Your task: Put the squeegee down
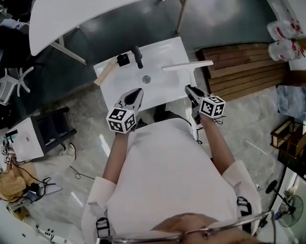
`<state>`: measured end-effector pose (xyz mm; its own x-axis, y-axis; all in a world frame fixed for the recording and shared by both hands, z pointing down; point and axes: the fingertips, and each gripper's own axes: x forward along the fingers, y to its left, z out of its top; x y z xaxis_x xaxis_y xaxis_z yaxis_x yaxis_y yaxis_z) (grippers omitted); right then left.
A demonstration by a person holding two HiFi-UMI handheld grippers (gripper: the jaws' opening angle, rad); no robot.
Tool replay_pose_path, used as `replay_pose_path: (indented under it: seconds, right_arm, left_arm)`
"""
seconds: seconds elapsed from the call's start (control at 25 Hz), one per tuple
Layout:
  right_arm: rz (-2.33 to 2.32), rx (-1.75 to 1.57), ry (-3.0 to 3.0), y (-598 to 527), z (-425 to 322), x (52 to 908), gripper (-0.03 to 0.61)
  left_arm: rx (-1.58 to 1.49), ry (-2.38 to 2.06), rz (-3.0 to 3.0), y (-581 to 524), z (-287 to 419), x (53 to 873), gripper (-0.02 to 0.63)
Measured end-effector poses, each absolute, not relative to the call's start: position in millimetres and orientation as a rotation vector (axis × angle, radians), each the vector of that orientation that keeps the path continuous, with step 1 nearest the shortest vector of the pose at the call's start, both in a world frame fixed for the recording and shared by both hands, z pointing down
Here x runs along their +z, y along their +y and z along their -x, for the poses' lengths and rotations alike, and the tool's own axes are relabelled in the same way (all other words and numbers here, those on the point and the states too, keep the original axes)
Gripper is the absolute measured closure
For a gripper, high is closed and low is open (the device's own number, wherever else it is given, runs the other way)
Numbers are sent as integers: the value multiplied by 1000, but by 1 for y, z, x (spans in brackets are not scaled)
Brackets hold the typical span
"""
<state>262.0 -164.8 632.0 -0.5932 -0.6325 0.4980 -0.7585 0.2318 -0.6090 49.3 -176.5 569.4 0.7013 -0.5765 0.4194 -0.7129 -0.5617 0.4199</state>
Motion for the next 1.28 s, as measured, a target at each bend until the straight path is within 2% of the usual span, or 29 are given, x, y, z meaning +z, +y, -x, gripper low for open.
replay_pose_path:
  seconds: [0.6, 1.28]
  right_arm:
    - [-1150, 1280, -2261, -231, -261, 703, 508]
    - [-1071, 1273, -2090, -296, -243, 796, 509]
  left_arm:
    - [306, -1140, -2207, -180, -49, 586, 609]
    - [306, -1117, -2158, -200, -50, 606, 609]
